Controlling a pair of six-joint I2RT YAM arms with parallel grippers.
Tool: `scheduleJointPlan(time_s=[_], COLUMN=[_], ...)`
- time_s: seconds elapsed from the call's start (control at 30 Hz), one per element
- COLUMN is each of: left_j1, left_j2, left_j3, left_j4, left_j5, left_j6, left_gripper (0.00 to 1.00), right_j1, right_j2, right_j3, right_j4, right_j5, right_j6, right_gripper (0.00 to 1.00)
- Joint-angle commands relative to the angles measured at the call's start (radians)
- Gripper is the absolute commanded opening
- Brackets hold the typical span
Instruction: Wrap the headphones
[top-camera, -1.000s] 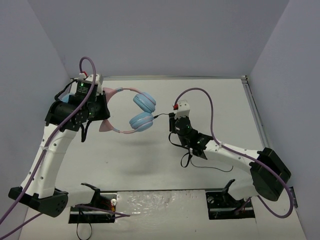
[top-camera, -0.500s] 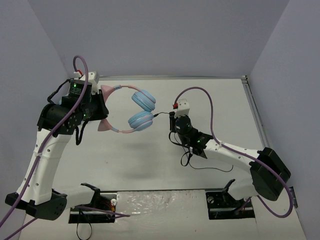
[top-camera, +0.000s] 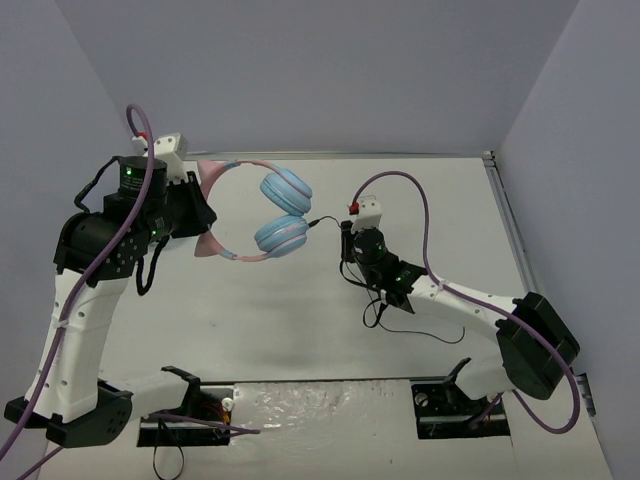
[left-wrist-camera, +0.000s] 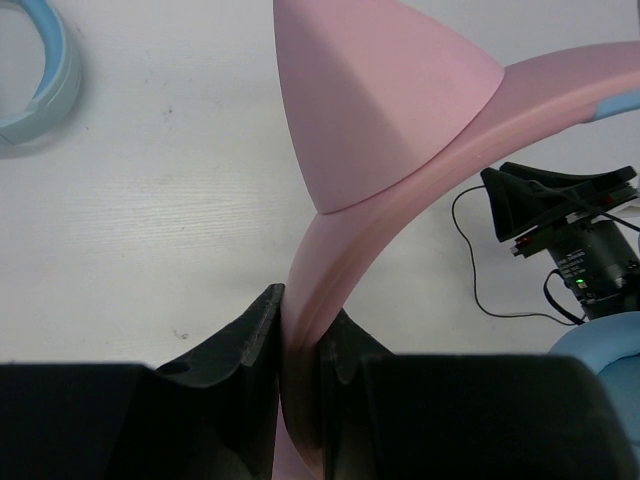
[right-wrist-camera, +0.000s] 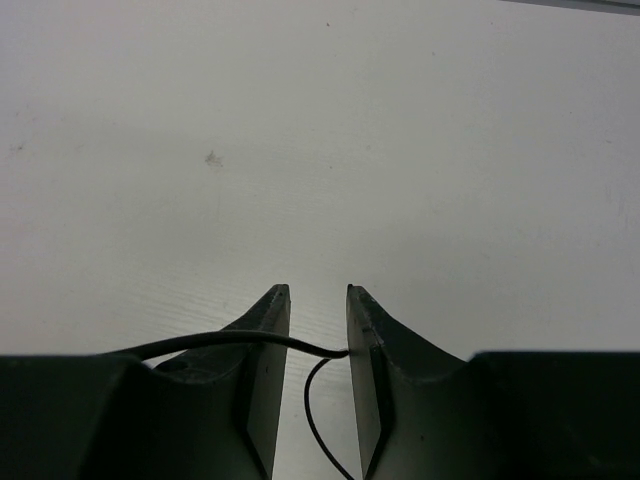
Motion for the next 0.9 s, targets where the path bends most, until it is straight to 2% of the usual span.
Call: scheduleJointPlan(time_s=[0.0, 0.2, 0.87], left_j1=[0.006, 0.006, 0.012], left_j2=[-0.009, 0.009, 0.042], left_j3=[0.112, 0.177, 0.206], left_j4=[0.068, 0.066, 0.112], left_j5=[0.068, 0.094, 0.12], left_j6=[-0.052, -0.062, -0.089], left_gripper=[0.0, 0.0, 0.0], right_j1=[-0.012, -0.015, -0.014], right_j2=[0.0, 0.018, 0.052], right_j3=[0.052, 0.076, 0.031], right_j4=[0.075, 0.071, 0.099], right_j5=[-0.021, -0.042, -0.115], right_j6=[0.011, 0.013, 0.099], right_gripper=[0.27, 0.27, 0.27])
